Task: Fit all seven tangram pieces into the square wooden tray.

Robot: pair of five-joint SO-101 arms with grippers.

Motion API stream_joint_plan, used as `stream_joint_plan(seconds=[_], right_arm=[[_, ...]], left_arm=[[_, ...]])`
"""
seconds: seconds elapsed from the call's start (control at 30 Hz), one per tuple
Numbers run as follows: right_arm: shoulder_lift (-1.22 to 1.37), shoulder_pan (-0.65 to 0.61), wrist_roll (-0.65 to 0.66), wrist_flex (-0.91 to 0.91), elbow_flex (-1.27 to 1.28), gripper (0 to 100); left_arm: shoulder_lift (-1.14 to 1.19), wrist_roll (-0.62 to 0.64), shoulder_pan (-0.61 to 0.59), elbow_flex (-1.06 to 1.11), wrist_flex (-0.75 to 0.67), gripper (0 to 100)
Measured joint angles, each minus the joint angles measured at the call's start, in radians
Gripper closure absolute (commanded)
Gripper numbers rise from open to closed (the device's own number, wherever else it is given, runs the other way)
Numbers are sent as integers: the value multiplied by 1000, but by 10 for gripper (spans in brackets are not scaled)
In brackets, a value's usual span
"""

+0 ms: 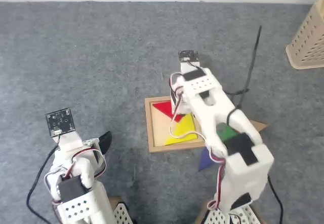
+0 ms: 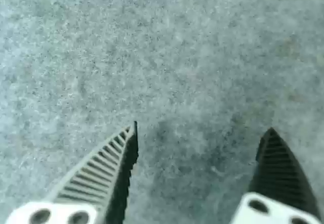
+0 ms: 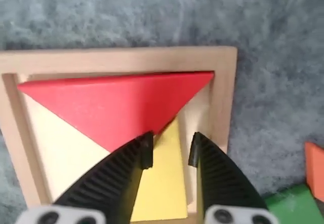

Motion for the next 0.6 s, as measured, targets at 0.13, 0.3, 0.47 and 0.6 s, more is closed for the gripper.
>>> stream_joint_plan(seconds=[0.13, 0.3, 0.47, 0.6], right_arm=[[-135, 2, 0, -112, 183, 862], [-180, 2, 35, -144, 230, 861], [-170, 2, 37, -152, 230, 861], [-97, 3, 38, -152, 201, 861]], left_arm=[[0, 0, 0, 0, 0, 646], [0, 0, 0, 0, 0, 646], [0, 0, 0, 0, 0, 646], [0, 0, 0, 0, 0, 646]])
